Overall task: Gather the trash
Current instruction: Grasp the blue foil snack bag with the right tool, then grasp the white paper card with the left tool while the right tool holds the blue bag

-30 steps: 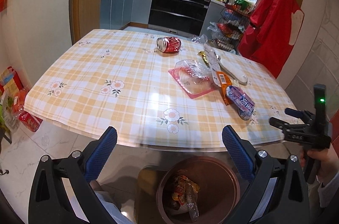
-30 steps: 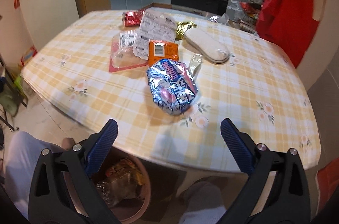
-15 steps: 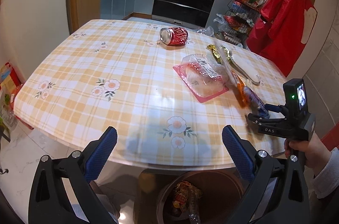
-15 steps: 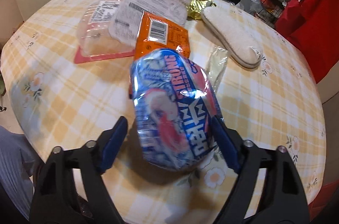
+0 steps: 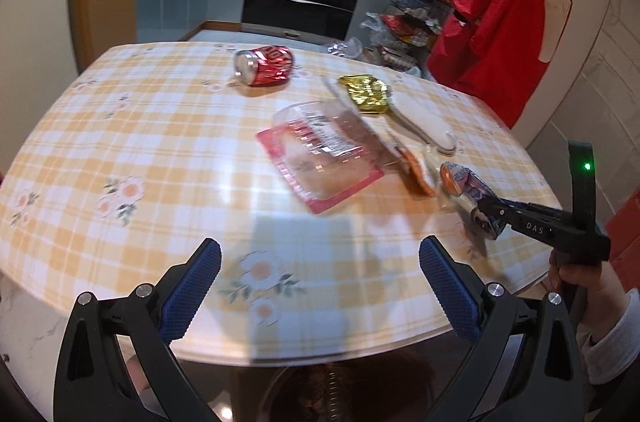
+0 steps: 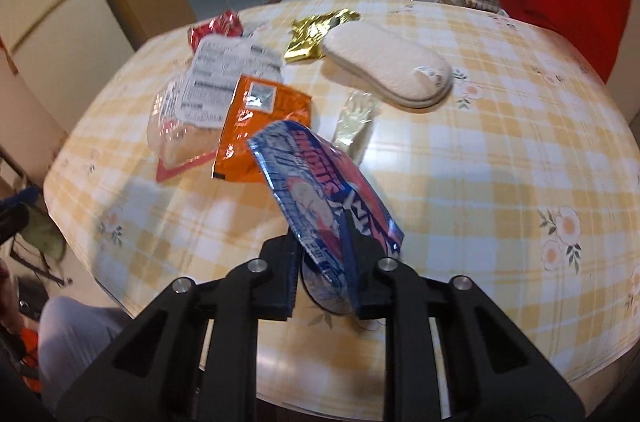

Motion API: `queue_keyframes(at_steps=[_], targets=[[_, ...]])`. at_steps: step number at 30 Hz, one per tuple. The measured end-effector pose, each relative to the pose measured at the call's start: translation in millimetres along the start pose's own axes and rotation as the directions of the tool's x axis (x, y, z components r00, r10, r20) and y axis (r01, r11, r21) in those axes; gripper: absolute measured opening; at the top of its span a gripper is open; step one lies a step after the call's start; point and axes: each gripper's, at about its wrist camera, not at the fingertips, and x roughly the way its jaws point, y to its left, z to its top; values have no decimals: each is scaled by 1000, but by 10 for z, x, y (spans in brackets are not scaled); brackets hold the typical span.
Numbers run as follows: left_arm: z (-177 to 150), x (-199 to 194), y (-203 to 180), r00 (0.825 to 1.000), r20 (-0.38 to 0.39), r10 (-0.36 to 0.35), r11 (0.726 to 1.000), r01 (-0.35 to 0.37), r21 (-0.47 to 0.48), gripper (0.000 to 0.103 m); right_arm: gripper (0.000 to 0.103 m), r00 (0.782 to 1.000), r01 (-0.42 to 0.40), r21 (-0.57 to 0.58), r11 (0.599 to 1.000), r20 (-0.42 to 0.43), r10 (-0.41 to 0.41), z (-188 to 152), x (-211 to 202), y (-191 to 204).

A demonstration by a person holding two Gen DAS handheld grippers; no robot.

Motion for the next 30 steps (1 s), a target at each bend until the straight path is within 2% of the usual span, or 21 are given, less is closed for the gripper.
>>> queue_keyframes(at_steps=[2,7,12,16,19,24,25,26,30], targets=[[72,66,-41,1000,-5,-21,1000,21,-6,95,18,1000,-9,30,1000,26,9,-4,-76,-68],[340,323,-147,995,-26,-95,994,94,-52,80,15,996,-30,101,994,81,21,-16,-218,-257],[671,723,-259,985,-60,-159,981,151,-122,54,15,993,-33,138,990,120,16,-47,-311,-394],[910,1104,-271,978,-92,-185,967,164,-195,44,15,991,-40,160,986,134,18,-76,-359,-470],[1033,1419,-232,979,-122,-162,961,128,-246,38,15,990,-47,180,983,141,22,-108,-383,-526],[1091,1741,-247,980,-162,-116,965,72,-253,29,15,988,-56,204,977,153,25,-173,-437,-587],[1092,1777,-238,979,-166,-115,965,70,-254,26,15,987,-55,206,977,157,22,-189,-449,-597],[1090,1807,-244,979,-169,-112,965,67,-255,17,15,987,-54,208,977,158,20,-200,-456,-603],[1080,1702,-308,986,-132,-98,974,67,-217,8,15,985,-48,220,974,171,10,-250,-503,-623]])
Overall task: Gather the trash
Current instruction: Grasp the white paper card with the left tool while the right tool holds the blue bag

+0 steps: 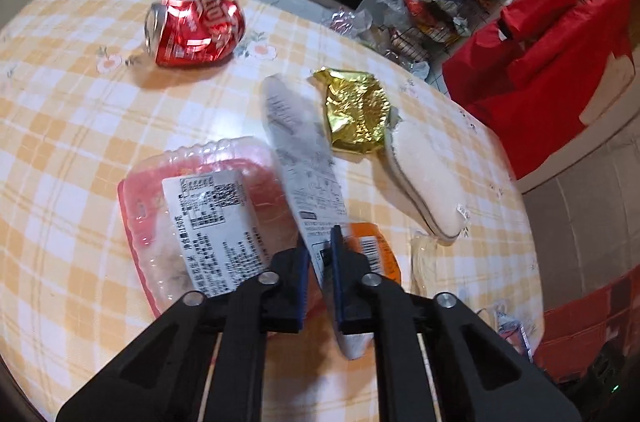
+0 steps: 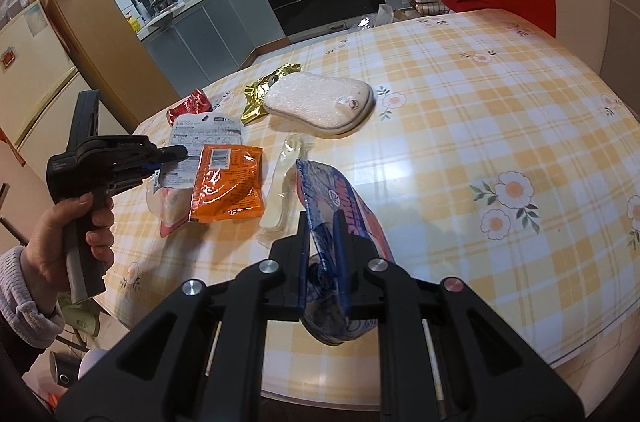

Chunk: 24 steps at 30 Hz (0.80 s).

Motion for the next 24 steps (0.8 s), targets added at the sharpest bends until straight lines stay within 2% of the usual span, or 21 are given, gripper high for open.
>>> queue_keyframes(at_steps=[4,9,14,20,24], targets=[[0,-237,-113,999,38,-22,998,19,65,2,15,1000,-1,12,1000,14,1,-19,-59,-11],[-12,-606,-286,995,97,-21,987,5,158,1,15,999,-8,17,1000,35,7,-28,-151,44],[-56,-1006,-394,988,148,-38,979,6,206,1,15,998,-23,14,1000,53,23,-49,-278,139],[-277,-1524,-419,979,198,-57,968,5,251,1,15,997,-40,-1,999,73,40,-82,-491,298],[-519,-1869,-332,972,224,-71,969,14,245,1,15,995,-59,-11,998,76,60,-135,-640,427]])
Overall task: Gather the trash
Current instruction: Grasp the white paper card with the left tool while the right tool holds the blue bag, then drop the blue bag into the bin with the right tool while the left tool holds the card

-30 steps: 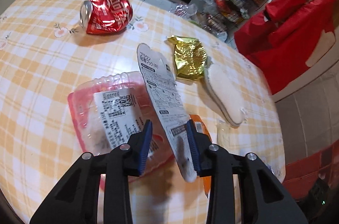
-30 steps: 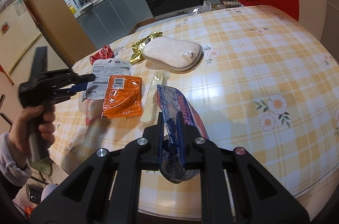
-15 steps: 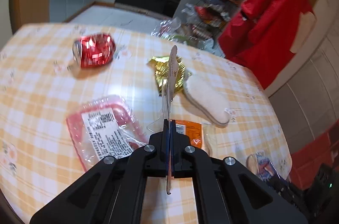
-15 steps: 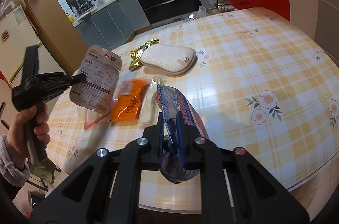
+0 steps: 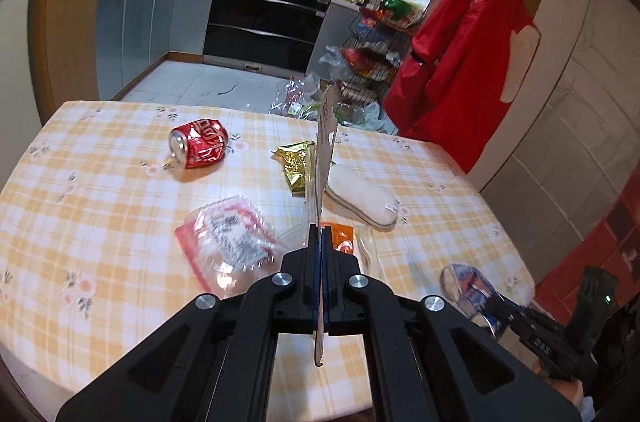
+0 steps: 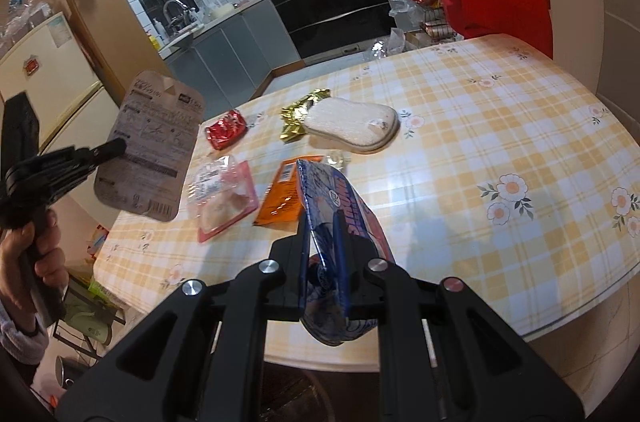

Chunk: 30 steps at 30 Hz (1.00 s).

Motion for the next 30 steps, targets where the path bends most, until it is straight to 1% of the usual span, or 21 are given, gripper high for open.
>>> queue_keyframes(at_steps=[5,9,16,23,27,30], targets=[[-302,-529,28,999,47,11,1000,-11,6,1,15,999,-32,-10,999,-17,32,-102,-164,195],[-545,-882,102,998,57,5,1000,-4,-19,1,15,997,-65,-12,998,-50,64,-248,-253,354],[-950,-1361,166,997,72,-10,998,15,-59,1,15,986,-118,-10,993,-120,116,-545,-373,631],[-1237,-1709,219,994,109,5,995,6,-100,1,15,974,-133,-24,991,-190,126,-774,-473,816],[-1355,-1793,246,994,111,-10,993,24,-119,1,15,965,-139,-25,990,-228,129,-864,-502,901],[-1388,-1836,244,993,114,-17,993,30,-115,1,15,961,-145,-39,989,-242,131,-913,-505,977]])
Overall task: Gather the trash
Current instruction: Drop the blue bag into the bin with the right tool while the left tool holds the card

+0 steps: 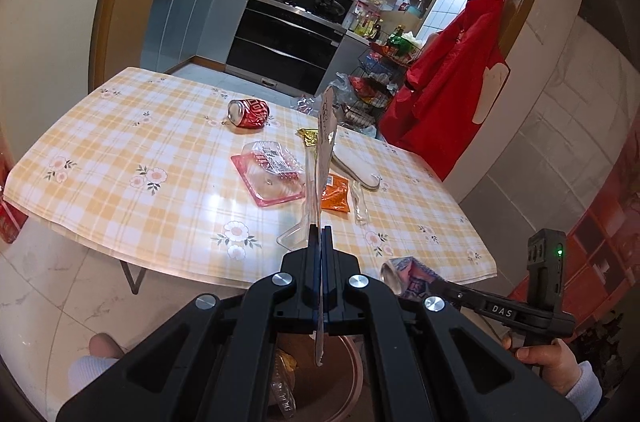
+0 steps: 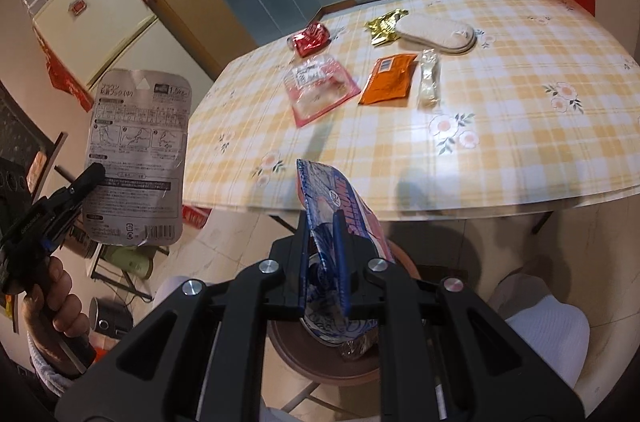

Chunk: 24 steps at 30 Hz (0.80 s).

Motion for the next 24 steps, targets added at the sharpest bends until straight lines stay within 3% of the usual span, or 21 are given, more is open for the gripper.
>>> queue_keyframes(at_steps=[9,17,23,24], targets=[[-10,-28,-18,1000,8,9,1000,-9,15,1,16,996,-39,-27,999,-77,37,-63,207,160],[-49,88,-11,1000,-23,17,1000,-16,23,1,25,995,-46,-17,999,-87,44,-75,287,106],[-79,172,-19,998,-50,25,999,-23,30,1,51,997,70,-63,996,36,-68,63,85,63],[-84,182,-22,998,-53,25,999,-24,31,1,64,994,92,-61,994,59,-88,92,44,44]])
